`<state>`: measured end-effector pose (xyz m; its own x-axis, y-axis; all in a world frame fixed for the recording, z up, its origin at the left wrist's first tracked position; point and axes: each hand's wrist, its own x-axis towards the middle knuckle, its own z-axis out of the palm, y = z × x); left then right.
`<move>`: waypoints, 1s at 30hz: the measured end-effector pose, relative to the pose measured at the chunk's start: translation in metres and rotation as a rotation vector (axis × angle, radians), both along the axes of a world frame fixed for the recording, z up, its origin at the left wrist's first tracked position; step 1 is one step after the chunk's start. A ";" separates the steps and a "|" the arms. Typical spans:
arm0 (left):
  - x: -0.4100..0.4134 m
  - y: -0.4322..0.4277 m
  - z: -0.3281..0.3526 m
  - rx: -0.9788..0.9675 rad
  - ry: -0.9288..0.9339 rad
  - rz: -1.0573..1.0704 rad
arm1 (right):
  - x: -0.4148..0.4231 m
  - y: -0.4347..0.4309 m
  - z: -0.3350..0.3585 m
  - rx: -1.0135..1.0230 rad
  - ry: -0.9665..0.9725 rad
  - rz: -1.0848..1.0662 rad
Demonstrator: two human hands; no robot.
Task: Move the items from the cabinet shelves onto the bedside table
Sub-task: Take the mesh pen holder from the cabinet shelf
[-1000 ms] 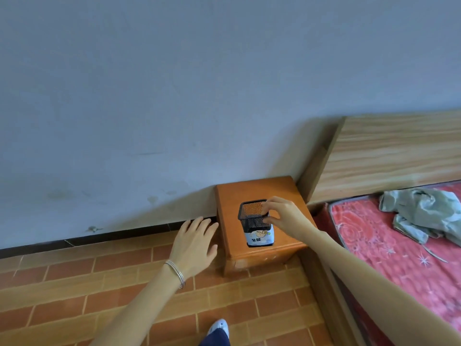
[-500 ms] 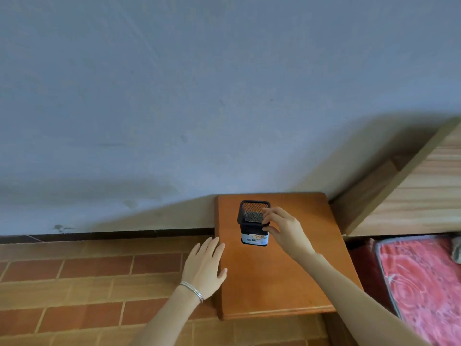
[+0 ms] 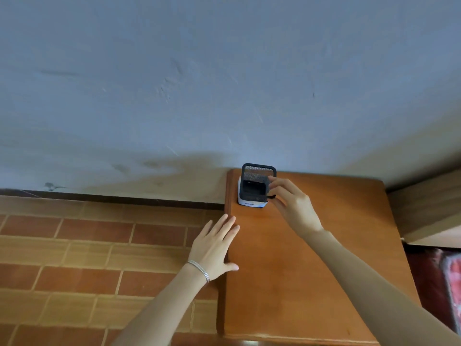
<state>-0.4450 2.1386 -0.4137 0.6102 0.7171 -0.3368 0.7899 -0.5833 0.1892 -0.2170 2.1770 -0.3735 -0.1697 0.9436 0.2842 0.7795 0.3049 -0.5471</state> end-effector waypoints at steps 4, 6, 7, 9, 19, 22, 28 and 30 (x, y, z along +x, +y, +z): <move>0.001 0.014 -0.005 -0.001 -0.003 -0.029 | -0.006 0.024 -0.005 0.011 -0.029 0.010; 0.003 0.017 -0.005 -0.005 -0.002 -0.032 | -0.010 0.032 -0.006 0.019 -0.029 0.008; 0.004 0.018 -0.004 -0.007 -0.006 -0.029 | -0.011 0.035 -0.006 0.026 -0.026 0.002; 0.004 0.017 -0.005 -0.020 -0.023 -0.015 | -0.012 0.040 -0.007 0.040 -0.029 -0.017; 0.005 0.019 -0.001 -0.038 0.016 -0.028 | -0.009 0.045 -0.004 0.053 -0.138 0.009; 0.008 0.021 0.006 -0.044 0.056 -0.044 | -0.011 0.044 0.000 0.055 -0.221 -0.012; 0.014 0.050 0.065 -0.031 0.070 -0.024 | -0.001 0.026 0.050 0.005 -0.257 -0.075; 0.024 0.060 0.101 0.056 0.039 -0.075 | 0.012 0.014 0.078 -0.037 -0.308 -0.100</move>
